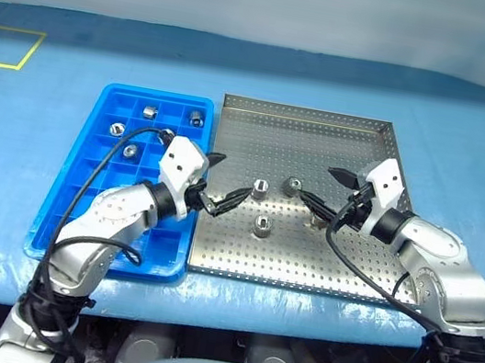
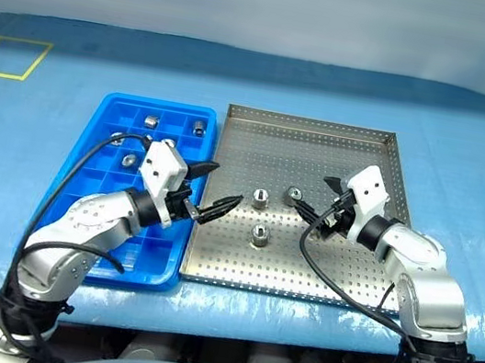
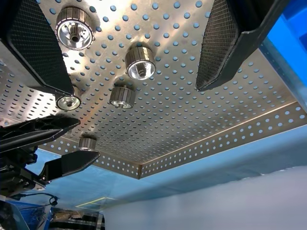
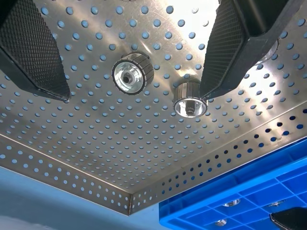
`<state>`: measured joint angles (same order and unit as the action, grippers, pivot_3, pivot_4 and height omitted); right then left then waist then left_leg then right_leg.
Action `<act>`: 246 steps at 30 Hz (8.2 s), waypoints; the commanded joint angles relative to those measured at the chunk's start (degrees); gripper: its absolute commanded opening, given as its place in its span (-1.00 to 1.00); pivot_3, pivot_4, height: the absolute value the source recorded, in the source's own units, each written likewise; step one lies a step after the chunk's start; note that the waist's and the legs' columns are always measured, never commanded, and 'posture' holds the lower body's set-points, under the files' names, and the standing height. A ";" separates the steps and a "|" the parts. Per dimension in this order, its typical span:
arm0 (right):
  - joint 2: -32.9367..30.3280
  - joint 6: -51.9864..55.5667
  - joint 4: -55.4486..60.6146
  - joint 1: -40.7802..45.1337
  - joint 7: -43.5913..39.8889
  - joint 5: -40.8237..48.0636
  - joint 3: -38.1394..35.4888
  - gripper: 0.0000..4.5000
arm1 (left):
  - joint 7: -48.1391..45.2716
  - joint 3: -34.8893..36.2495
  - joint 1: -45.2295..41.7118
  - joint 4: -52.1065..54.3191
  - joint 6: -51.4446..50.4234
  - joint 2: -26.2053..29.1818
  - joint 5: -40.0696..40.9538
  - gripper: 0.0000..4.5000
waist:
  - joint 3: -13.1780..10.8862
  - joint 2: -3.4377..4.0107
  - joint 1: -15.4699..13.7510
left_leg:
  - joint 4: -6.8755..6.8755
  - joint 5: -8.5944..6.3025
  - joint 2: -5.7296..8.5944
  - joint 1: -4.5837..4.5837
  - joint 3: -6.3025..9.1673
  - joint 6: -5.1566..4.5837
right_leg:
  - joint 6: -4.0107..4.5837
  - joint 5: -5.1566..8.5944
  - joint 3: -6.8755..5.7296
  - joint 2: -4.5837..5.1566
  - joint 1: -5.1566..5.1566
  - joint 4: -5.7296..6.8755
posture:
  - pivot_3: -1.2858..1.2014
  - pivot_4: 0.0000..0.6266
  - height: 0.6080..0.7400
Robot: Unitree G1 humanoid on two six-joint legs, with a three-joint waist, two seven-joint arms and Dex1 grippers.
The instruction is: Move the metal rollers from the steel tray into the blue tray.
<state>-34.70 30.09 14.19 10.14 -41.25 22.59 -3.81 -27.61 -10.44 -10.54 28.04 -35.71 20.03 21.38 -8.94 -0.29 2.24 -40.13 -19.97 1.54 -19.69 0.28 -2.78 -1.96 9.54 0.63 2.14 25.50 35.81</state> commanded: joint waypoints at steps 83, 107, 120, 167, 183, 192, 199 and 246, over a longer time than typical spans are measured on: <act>1.29 -2.85 3.68 -1.98 0.20 -1.05 0.73 1.00 | -0.97 11.70 0.14 6.68 -12.79 3.16 2.52 -0.26 | 0.02 0.03 4.55 | -0.07 -0.04 -0.10 0.08 -0.16 -0.13 | -0.22 -0.13 0.47 -0.19 0.04 0.10 | -0.09 -0.52 1.00; 5.55 -3.33 -4.30 8.64 -14.28 -0.29 15.10 1.00 | 22.59 27.84 12.32 10.46 -20.05 3.67 -9.11 -0.26 | -0.04 -0.13 -3.42 | -0.05 0.06 0.08 -0.01 0.25 0.06 | -0.01 -0.03 -0.22 0.17 -0.05 0.03 | 0.08 -0.52 1.00; 5.25 -3.72 -2.85 7.22 -12.78 -0.90 13.47 1.00 | 23.14 24.92 9.58 4.95 -19.23 3.07 -11.49 -0.26 | -0.04 -0.15 -3.03 | 0.00 0.07 0.06 -0.03 0.30 0.10 | 0.05 0.00 -0.27 0.19 -0.02 0.03 | 0.05 -0.52 1.00; -1.02 0.29 16.76 -9.43 2.46 2.13 -4.53 1.00 | 1.75 -8.33 -20.75 -37.10 -2.70 -9.67 -14.61 0.57 | -0.01 -0.12 8.40 | -0.08 -0.02 0.14 -0.01 -0.08 -0.30 | -0.26 -0.16 0.24 -0.05 -0.03 0.00 | -0.25 -0.52 1.00; 1.41 0.73 12.71 -6.19 0.90 1.49 4.61 1.00 | 2.33 -5.95 -17.80 -33.03 -4.01 -8.30 -15.47 -0.16 | -0.01 -0.11 8.42 | -0.08 0.00 0.07 0.03 -0.05 -0.26 | -0.28 -0.17 0.29 0.01 -0.02 0.04 | -0.20 -0.52 1.00; 1.40 0.01 10.37 -5.54 0.44 0.68 6.50 1.00 | 0.69 -3.76 -16.86 -27.47 -3.34 -8.27 -13.30 -0.16 | -0.01 -0.11 7.65 | -0.08 0.04 0.10 -0.02 -0.05 -0.19 | -0.29 -0.19 0.27 0.12 0.04 0.04 | -0.19 -0.52 1.00; 1.34 -0.36 8.90 -4.91 -0.44 -0.29 7.97 1.00 | -2.88 1.33 -14.77 -17.63 -4.46 -8.45 -5.81 -0.16 | -0.01 -0.10 7.48 | -0.07 0.03 0.09 -0.03 -0.05 -0.19 | -0.30 -0.19 0.25 0.15 0.06 0.04 | -0.18 -0.52 1.00; 5.42 -6.90 -8.98 11.75 -19.33 -5.17 19.61 1.00 | 29.98 35.25 41.88 31.96 -22.22 12.27 9.53 -0.16 | -0.05 -0.24 -4.88 | 0.02 0.23 0.10 -0.12 0.83 0.26 | 0.61 0.34 -0.75 0.31 -0.17 0.03 | 0.14 -0.52 1.00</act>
<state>-29.30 23.98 4.10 21.56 -60.10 17.00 16.52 1.82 24.92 31.74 57.87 -57.64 31.85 30.48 -8.99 -0.53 -2.64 -40.10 -19.73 1.64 -19.81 1.14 -2.50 -1.33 9.90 -0.14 2.45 25.33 35.84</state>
